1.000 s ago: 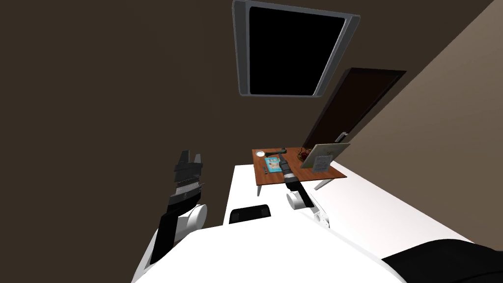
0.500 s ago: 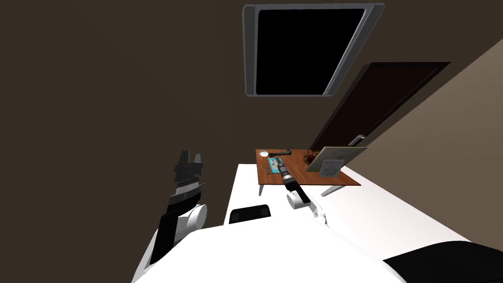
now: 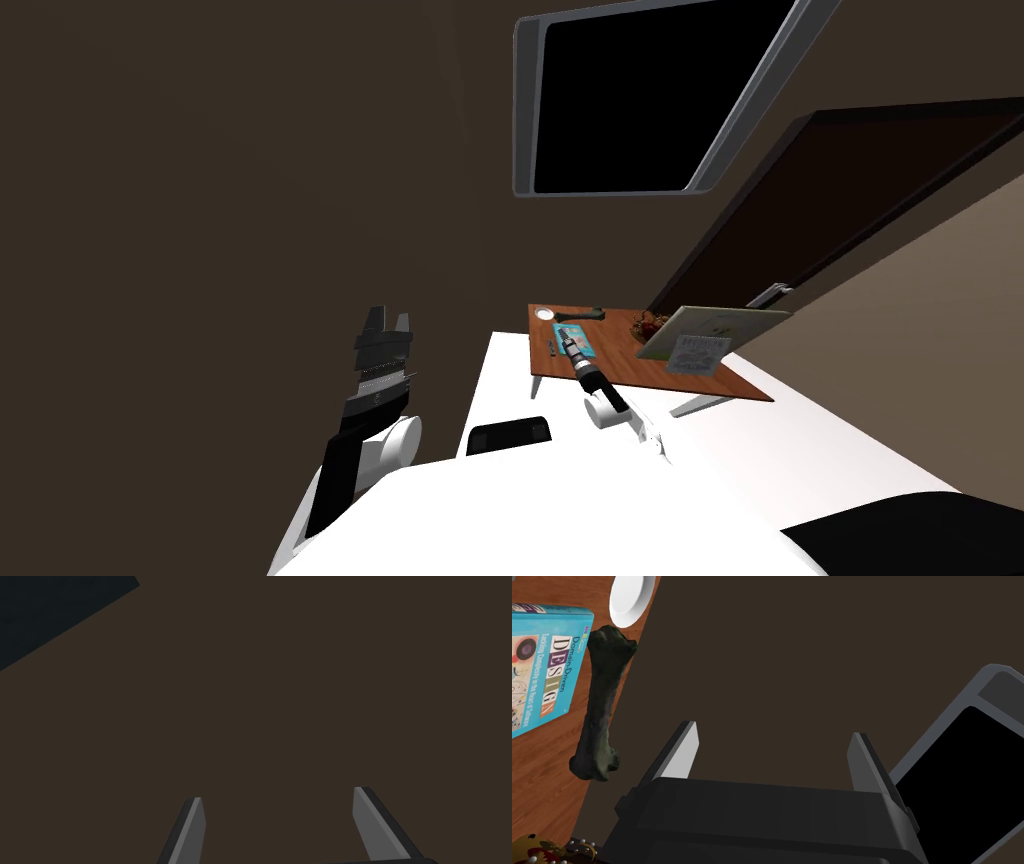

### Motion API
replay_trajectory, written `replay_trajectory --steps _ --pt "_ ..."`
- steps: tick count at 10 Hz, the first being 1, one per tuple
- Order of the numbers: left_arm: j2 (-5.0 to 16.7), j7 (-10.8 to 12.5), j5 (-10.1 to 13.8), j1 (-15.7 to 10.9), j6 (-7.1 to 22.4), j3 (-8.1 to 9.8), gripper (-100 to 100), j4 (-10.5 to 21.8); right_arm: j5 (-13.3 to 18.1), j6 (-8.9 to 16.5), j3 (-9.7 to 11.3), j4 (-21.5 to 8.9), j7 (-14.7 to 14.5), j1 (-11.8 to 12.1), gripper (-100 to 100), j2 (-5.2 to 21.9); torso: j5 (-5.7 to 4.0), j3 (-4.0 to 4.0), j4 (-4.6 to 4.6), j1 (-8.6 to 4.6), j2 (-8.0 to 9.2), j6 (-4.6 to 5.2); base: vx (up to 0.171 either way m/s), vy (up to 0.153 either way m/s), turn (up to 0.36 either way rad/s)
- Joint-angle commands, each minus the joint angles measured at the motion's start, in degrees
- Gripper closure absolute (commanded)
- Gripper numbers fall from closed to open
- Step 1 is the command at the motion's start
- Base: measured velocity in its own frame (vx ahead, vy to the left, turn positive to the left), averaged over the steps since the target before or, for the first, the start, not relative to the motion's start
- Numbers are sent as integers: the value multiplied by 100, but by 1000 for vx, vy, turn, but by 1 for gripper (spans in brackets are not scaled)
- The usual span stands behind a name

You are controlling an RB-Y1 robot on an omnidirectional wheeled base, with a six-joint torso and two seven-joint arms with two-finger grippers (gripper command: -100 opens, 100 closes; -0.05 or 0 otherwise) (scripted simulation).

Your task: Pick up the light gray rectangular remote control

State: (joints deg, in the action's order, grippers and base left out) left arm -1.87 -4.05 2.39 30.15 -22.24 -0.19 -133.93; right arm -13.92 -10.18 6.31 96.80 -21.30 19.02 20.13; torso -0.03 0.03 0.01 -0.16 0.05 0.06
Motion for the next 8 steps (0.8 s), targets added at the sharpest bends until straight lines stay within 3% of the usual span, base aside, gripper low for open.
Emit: replay_trajectory --steps 1,2,3,6,8 --pt "0 0 0 0 0 0 0 0 -20 17 17 -187 -18 -79 -100 12 0 0 0 0 0 0 -8 -13 -29" --pt "0 0 0 0 0 0 0 0 -164 225 107 -385 -123 -172 -100 123 0 -2 -1 3 -4 0 -12 -10 220" --pt "0 0 0 -1 0 -1 0 0 -164 225 107 -489 -123 -172 -100 123 1 -3 -1 3 -6 -5 -10 -18 159" --pt "0 0 0 0 0 0 0 0 -463 640 294 -981 -340 -365 -100 337 0 -4 -1 -1 -6 0 -12 -25 220" --pt "0 0 0 0 0 0 0 0 -463 640 294 -1102 -340 -365 -100 337 -1 -4 -1 -3 -8 0 -4 -19 66"
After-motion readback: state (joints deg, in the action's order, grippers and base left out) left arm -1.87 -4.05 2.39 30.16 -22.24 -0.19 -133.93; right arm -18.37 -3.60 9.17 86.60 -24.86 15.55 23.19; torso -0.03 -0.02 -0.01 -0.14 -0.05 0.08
